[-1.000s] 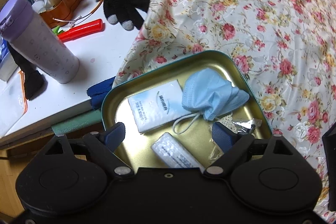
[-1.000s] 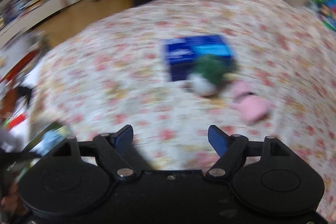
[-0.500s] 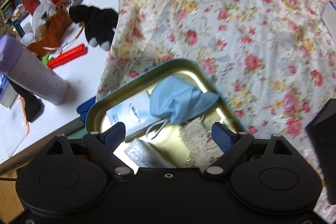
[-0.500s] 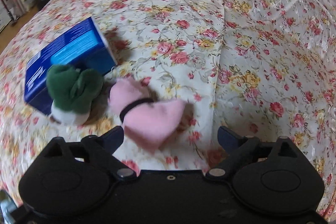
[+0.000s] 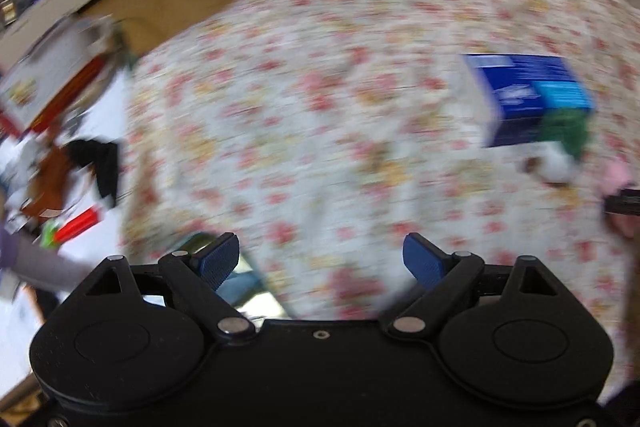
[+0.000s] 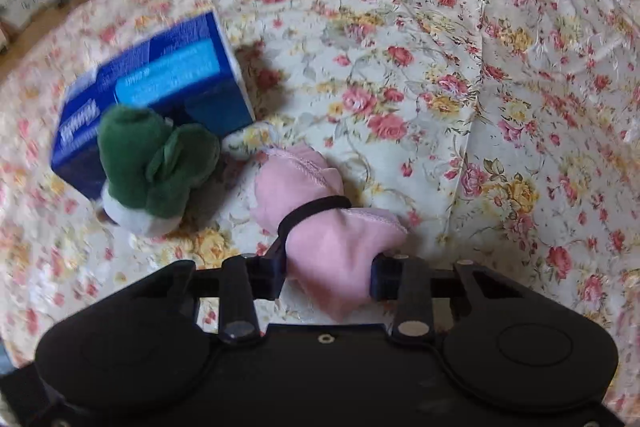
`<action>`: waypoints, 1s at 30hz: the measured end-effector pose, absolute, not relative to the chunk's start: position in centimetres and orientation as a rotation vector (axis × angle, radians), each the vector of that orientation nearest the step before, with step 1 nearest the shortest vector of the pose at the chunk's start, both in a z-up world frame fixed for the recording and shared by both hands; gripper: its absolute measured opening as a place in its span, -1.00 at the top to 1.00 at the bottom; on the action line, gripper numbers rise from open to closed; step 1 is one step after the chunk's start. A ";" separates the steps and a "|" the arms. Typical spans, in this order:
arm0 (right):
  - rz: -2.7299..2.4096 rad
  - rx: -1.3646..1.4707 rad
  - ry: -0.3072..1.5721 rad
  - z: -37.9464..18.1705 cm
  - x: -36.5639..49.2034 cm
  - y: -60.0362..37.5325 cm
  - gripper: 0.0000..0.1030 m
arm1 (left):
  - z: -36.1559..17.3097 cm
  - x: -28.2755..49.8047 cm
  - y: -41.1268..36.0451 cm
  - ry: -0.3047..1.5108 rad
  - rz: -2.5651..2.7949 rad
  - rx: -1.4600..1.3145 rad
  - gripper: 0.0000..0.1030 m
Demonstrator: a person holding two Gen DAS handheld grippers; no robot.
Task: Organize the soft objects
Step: 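Grasp the pink plush with the right gripper while the left gripper grasps the green-hooded plush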
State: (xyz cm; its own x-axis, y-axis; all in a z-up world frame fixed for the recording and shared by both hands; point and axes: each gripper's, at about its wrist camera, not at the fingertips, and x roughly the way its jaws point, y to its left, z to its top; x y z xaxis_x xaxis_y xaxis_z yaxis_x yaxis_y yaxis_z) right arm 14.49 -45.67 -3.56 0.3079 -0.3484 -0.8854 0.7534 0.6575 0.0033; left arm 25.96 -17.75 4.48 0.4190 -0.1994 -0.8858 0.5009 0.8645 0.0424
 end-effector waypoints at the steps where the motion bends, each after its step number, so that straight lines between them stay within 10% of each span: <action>1: -0.753 0.503 1.003 -3.4 14.0 -46.3 0.37 | 4.6 25.7 -19.2 1.056 -0.483 0.333 -0.67; 25: -0.877 0.733 0.834 -3.8 8.7 -52.2 0.37 | -2.6 24.8 -39.7 1.052 -0.628 0.529 -0.70; 30: -0.889 0.699 0.839 -4.1 9.2 -52.1 0.37 | -3.7 26.1 -39.7 1.150 -0.667 0.441 -0.05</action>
State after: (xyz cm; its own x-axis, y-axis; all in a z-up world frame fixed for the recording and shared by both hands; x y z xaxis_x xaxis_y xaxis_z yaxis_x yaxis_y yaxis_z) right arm 9.20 -52.14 -4.09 0.3686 -0.3752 -0.8505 0.8708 0.4595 0.1747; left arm 26.07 -39.73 -3.71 0.2521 -0.2547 -0.9336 0.6840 0.7294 -0.0142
